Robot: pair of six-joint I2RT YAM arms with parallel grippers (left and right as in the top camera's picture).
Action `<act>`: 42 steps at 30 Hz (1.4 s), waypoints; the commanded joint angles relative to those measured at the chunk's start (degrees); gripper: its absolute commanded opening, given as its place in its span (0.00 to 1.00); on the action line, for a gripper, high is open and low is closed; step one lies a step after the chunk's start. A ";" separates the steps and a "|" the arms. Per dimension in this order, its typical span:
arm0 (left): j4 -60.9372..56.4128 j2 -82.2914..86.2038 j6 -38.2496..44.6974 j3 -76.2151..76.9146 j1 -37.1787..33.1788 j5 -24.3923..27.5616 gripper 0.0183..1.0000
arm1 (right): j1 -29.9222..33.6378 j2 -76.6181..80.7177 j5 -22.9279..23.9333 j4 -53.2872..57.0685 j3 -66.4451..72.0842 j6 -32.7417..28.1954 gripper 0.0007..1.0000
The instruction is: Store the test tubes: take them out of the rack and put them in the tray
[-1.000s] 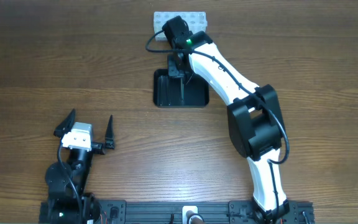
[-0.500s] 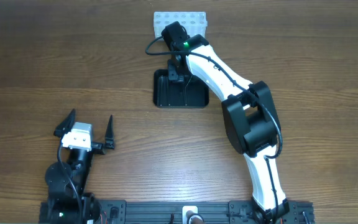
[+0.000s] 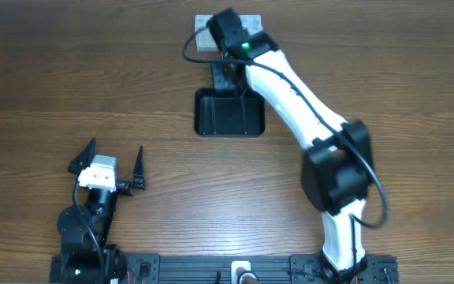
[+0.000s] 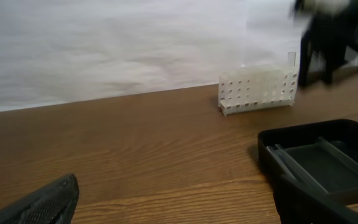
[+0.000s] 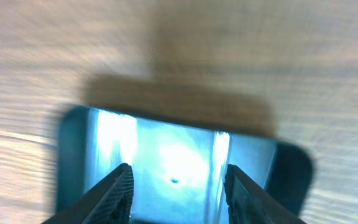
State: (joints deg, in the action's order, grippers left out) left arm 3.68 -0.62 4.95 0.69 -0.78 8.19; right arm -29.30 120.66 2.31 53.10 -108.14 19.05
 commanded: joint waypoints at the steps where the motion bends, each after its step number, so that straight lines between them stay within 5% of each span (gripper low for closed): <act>1: 0.00 0.35 0.42 -0.35 -0.26 0.52 1.00 | 0.35 -6.78 11.47 -6.32 -2.01 -2.40 0.52; 6: 0.00 0.35 0.42 -0.35 -0.26 0.52 1.00 | 1.33 -4.52 21.84 -16.94 -1.99 -3.80 0.57; 10: 0.00 0.35 0.44 -0.35 -0.26 0.52 1.00 | 2.05 0.04 22.23 -24.55 -1.99 -10.23 0.61; 14: 0.00 0.35 0.42 -0.35 -0.26 0.52 1.00 | 3.19 4.48 25.33 -28.09 -1.99 -9.42 0.62; 42: 0.00 0.35 0.42 -0.35 -0.26 0.52 1.00 | 6.71 11.63 25.16 -35.15 -1.99 -7.34 0.57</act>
State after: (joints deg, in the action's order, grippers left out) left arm 3.68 -0.62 4.95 0.69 -0.78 8.21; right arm -23.00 131.48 26.55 18.79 -109.71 11.35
